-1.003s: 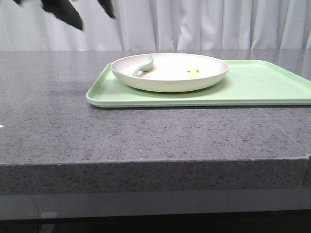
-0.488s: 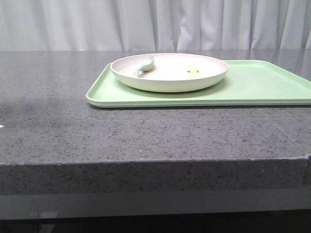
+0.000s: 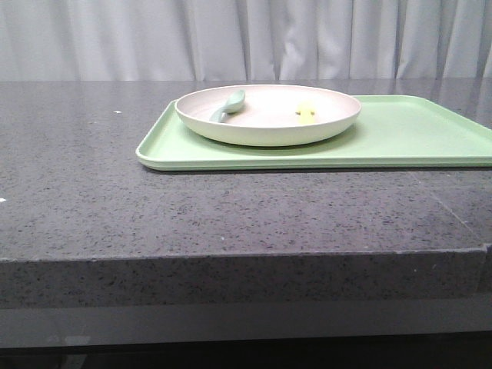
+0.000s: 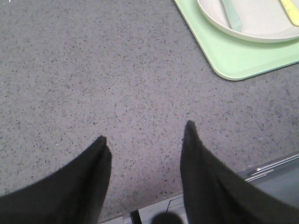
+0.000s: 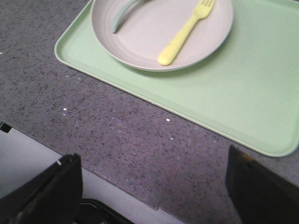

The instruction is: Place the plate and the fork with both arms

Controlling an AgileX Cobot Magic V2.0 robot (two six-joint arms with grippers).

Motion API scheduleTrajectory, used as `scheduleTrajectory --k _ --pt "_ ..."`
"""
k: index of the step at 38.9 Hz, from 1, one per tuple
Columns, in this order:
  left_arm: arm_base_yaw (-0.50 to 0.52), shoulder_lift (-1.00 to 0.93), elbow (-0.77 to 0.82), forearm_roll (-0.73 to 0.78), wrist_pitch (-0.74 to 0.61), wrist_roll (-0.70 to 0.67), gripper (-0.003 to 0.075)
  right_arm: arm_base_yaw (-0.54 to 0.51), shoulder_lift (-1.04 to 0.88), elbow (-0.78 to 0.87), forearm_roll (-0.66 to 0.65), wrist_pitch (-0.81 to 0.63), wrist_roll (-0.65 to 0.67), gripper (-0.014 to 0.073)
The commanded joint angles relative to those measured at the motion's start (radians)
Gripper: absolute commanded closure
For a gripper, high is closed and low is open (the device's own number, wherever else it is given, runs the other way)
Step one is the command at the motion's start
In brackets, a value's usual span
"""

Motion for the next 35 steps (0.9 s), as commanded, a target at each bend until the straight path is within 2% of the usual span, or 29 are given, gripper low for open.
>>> scheduleTrajectory --k 1,7,18,35 --pt "0.003 -0.020 -0.009 -0.010 -0.067 0.000 0.0407 0.048 0.095 -0.093 0.011 -0.049 0.022 -0.0049" --pt "0.003 -0.020 -0.007 -0.010 -0.067 0.000 0.0407 0.102 0.263 -0.205 -0.036 -0.023 0.105 -0.0049" --pt "0.003 -0.014 -0.007 -0.010 -0.067 0.000 0.0407 0.147 0.574 -0.467 -0.225 0.059 0.338 -0.0038" --pt "0.003 -0.014 -0.007 -0.010 -0.067 0.000 0.0407 0.118 0.892 -0.780 -0.243 0.183 0.399 -0.0038"
